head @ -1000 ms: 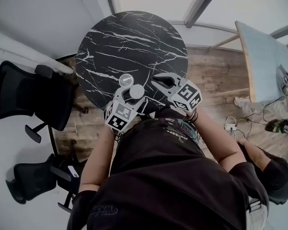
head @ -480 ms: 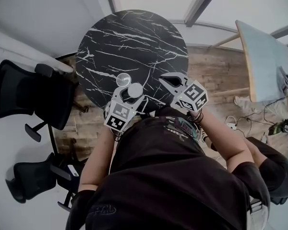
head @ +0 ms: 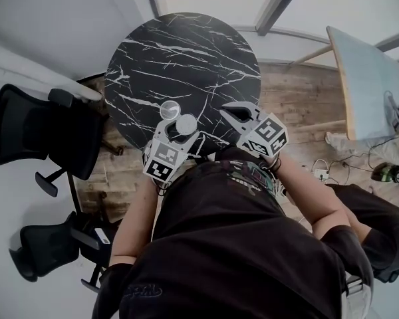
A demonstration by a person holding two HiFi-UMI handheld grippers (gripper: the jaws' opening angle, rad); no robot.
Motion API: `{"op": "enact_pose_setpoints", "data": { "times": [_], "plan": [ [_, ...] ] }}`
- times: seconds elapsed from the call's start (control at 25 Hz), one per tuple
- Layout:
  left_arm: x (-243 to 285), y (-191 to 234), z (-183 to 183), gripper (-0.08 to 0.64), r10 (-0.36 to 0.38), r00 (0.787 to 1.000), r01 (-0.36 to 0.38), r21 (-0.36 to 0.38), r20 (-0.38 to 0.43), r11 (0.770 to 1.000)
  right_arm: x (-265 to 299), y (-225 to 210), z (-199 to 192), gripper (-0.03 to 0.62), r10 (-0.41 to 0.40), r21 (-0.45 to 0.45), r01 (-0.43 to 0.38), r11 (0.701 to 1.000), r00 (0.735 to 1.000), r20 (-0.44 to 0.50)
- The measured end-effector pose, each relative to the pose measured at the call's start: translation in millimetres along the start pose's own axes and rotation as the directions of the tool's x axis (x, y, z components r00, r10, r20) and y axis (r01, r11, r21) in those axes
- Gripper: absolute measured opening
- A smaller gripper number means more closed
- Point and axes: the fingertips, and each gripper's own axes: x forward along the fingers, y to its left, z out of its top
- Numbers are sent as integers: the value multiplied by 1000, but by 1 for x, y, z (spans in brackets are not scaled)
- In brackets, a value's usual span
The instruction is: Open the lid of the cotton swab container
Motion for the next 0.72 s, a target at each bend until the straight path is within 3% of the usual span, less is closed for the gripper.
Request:
{"op": "enact_pose_setpoints", "data": {
  "times": [0.72],
  "plan": [
    [3,-12,4,259,-10,1000,10,7,0,1000,-7,2,-1,21,8,-9,-8,1000,1000,4]
  ]
}}
